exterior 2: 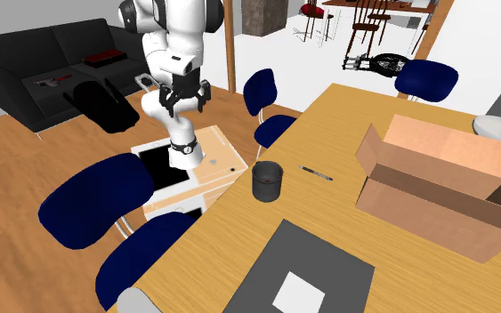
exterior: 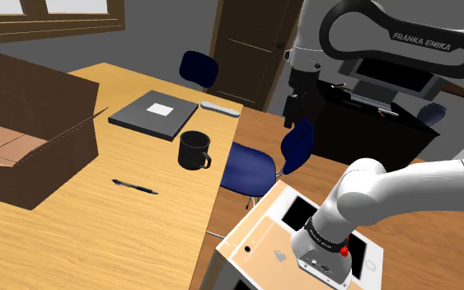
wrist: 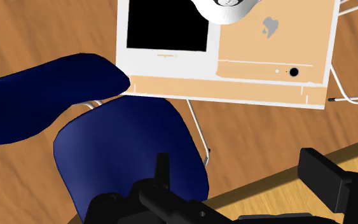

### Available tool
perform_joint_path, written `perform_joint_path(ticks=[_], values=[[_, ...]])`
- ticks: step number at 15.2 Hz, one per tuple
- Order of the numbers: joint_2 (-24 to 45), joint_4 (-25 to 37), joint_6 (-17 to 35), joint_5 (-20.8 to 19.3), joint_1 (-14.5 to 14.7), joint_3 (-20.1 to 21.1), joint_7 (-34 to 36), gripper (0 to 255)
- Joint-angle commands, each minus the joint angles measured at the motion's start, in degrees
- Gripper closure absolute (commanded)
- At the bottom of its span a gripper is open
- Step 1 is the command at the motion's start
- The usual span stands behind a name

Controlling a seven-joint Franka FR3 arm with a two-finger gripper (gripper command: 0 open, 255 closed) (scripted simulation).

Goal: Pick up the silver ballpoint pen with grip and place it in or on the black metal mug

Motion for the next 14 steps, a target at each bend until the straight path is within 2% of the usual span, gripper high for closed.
perform_joint_path(ticks=[1, 7, 14], values=[[0.0, 0.0, 0.0, 0.0, 0.0, 0.0, 0.0, 0], [7.63, -0.3, 9.12, 3.48, 2.76, 4.34, 2.92, 0], [18.47, 2.23, 19.04, 5.76, 5.29, 9.54, 6.11, 0]])
